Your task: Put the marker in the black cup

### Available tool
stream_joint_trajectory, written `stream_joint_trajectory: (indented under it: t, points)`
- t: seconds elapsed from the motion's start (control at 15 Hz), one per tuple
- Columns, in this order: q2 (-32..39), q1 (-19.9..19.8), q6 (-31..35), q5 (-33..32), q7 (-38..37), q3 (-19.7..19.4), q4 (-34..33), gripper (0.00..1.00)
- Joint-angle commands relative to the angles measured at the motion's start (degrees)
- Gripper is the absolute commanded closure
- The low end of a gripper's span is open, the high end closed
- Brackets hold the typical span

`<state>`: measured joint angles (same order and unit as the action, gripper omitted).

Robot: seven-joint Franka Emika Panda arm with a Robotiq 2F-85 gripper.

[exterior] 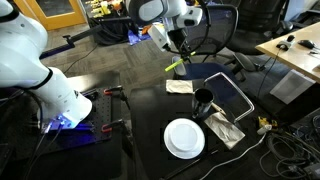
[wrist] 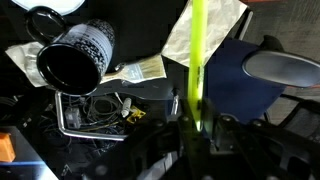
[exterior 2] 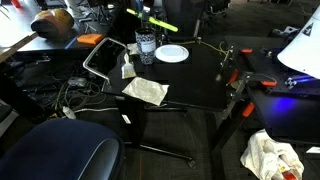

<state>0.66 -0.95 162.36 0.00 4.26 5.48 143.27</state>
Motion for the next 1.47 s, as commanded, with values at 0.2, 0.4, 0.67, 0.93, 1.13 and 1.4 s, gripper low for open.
stream_joint_trajectory:
  t: [0.2, 0.4, 0.67, 0.93, 1.13, 1.4]
  points:
    - [0.3, -0.3, 8.4, -9.0, -11.8, -1.8, 0.6, 0.95]
    - [0.4, -1.3, 11.9, -23.2, -26.4, -5.2, -0.3, 0.95]
    - [0.3, -1.9, 9.8, -42.1, -45.7, -10.1, -4.5, 0.95]
    - [0.7, -1.0, 6.8, -58.0, -64.1, -11.5, -8.1, 0.95]
    - [0.8, -0.2, 3.4, -69.4, -77.9, -10.7, -9.5, 0.95]
    - [1.0, 1.4, -2.7, -82.8, -96.0, -9.3, -10.1, 0.95]
